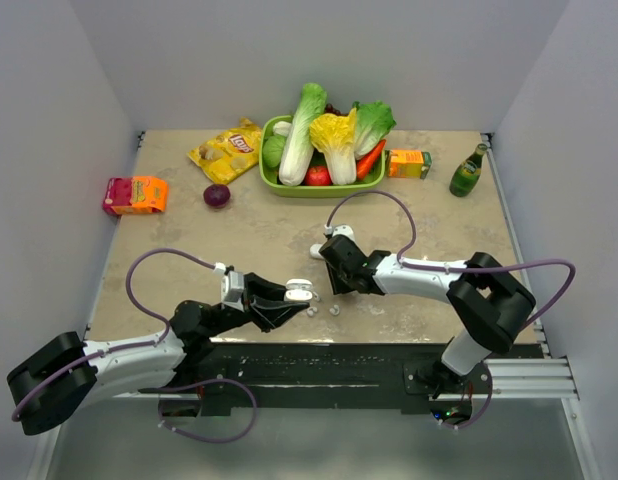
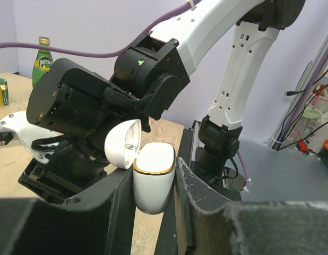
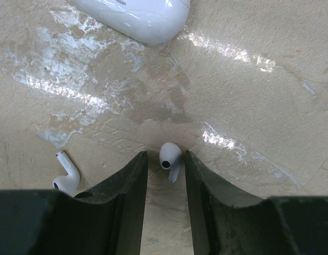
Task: Insert the wireless bluetooth earbuds into the charging case
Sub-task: Pick up the earbud from the center of the board, then place the earbud in the charging case.
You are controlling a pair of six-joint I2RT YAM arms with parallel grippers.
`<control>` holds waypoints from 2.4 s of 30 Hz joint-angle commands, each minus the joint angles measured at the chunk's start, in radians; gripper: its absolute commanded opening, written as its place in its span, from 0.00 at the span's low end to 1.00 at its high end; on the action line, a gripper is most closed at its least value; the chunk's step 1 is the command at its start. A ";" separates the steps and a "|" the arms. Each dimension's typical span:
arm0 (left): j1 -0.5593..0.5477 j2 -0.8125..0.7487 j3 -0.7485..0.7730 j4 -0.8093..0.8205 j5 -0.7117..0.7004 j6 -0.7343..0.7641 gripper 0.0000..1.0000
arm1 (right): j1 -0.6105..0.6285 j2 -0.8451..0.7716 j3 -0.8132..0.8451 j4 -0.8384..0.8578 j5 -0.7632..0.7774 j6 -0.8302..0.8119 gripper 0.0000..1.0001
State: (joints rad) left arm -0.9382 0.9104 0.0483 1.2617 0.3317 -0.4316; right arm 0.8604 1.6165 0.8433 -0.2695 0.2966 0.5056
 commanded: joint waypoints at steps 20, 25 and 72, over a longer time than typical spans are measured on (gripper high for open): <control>-0.007 0.007 -0.229 0.079 -0.014 -0.002 0.00 | -0.009 0.025 -0.053 -0.077 -0.044 0.005 0.00; -0.007 0.004 -0.225 0.079 -0.023 -0.004 0.00 | -0.009 -0.010 -0.050 -0.074 -0.027 0.004 0.00; 0.004 0.395 0.502 0.237 -0.049 0.315 0.00 | 0.084 -0.894 -0.001 0.556 -0.275 -0.334 0.00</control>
State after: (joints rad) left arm -0.9382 1.2804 0.4953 1.2739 0.2668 -0.1452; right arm 0.9218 0.7128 0.7990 0.1814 0.0330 0.1925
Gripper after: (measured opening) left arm 0.349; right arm 0.067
